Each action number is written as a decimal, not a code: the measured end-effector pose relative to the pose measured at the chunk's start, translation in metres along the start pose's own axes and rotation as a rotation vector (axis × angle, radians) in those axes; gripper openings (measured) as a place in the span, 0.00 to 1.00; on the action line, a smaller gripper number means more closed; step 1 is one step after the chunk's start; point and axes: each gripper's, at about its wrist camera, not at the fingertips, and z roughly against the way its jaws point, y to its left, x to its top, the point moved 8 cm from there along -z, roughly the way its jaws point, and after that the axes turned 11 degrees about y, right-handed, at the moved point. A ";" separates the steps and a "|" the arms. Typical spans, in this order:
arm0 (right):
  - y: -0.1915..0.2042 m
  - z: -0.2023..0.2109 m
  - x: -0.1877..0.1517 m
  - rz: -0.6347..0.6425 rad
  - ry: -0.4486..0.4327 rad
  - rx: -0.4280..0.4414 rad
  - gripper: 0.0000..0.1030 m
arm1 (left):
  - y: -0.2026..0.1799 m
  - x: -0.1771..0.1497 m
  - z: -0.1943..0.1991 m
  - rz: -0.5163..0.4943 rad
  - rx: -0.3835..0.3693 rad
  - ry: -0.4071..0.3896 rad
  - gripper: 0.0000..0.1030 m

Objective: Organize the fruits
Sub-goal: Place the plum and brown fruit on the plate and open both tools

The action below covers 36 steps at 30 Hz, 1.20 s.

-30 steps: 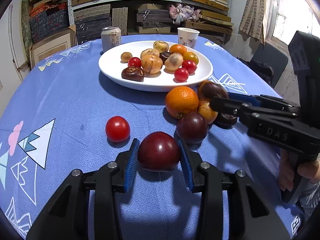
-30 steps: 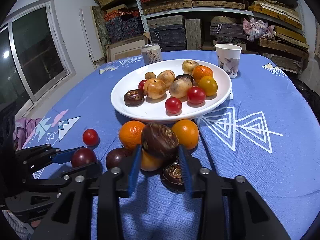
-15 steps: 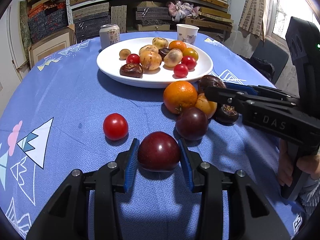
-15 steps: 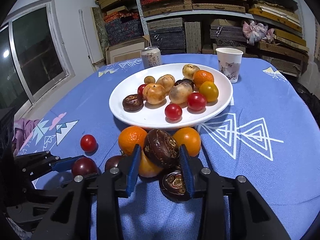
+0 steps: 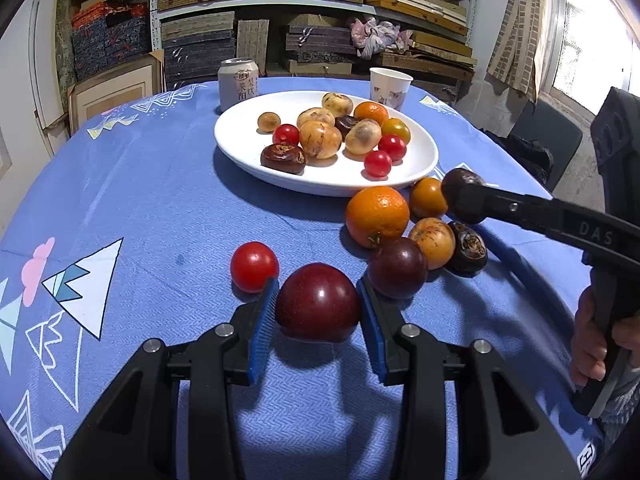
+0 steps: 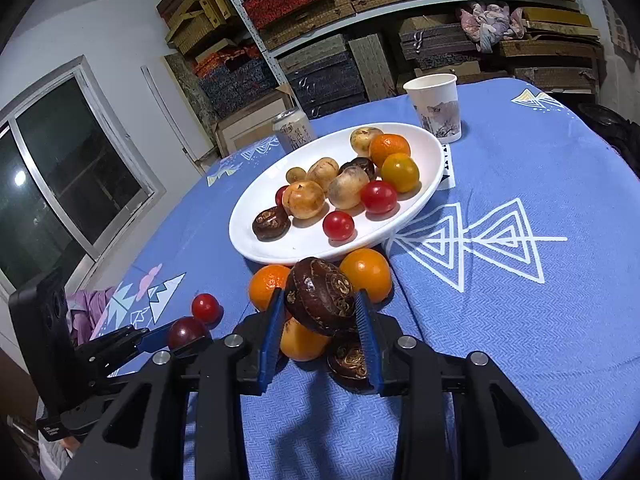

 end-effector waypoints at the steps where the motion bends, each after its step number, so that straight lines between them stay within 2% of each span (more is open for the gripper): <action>1: 0.000 0.002 0.001 0.000 -0.007 0.000 0.35 | 0.000 0.001 0.000 0.001 0.000 -0.001 0.38; 5: 0.002 0.017 0.017 -0.001 -0.047 0.014 0.35 | 0.010 0.018 0.004 0.040 -0.012 -0.012 0.38; 9: -0.001 0.020 0.049 -0.001 -0.059 -0.008 0.35 | 0.027 0.061 0.005 0.062 0.024 -0.030 0.38; 16: -0.010 -0.011 0.095 -0.015 -0.019 -0.024 0.35 | 0.048 0.135 -0.019 0.129 0.019 -0.052 0.38; 20: -0.020 -0.036 0.110 -0.032 0.010 -0.030 0.35 | 0.059 0.161 -0.041 0.158 0.013 -0.043 0.38; 27: -0.030 -0.065 0.123 -0.027 0.026 -0.087 0.37 | 0.073 0.171 -0.075 0.202 -0.004 -0.004 0.39; 28: -0.033 -0.065 0.123 -0.030 0.020 -0.095 0.39 | 0.074 0.171 -0.077 0.208 -0.012 -0.007 0.42; 29: -0.035 -0.064 0.123 -0.038 0.016 -0.081 0.45 | 0.075 0.170 -0.078 0.215 -0.020 -0.016 0.55; 30: -0.036 -0.062 0.123 -0.045 0.014 -0.075 0.47 | 0.076 0.169 -0.077 0.220 -0.027 -0.027 0.62; 36: -0.035 -0.033 0.117 -0.054 -0.033 -0.075 0.59 | 0.076 0.160 -0.050 0.227 -0.042 -0.064 0.66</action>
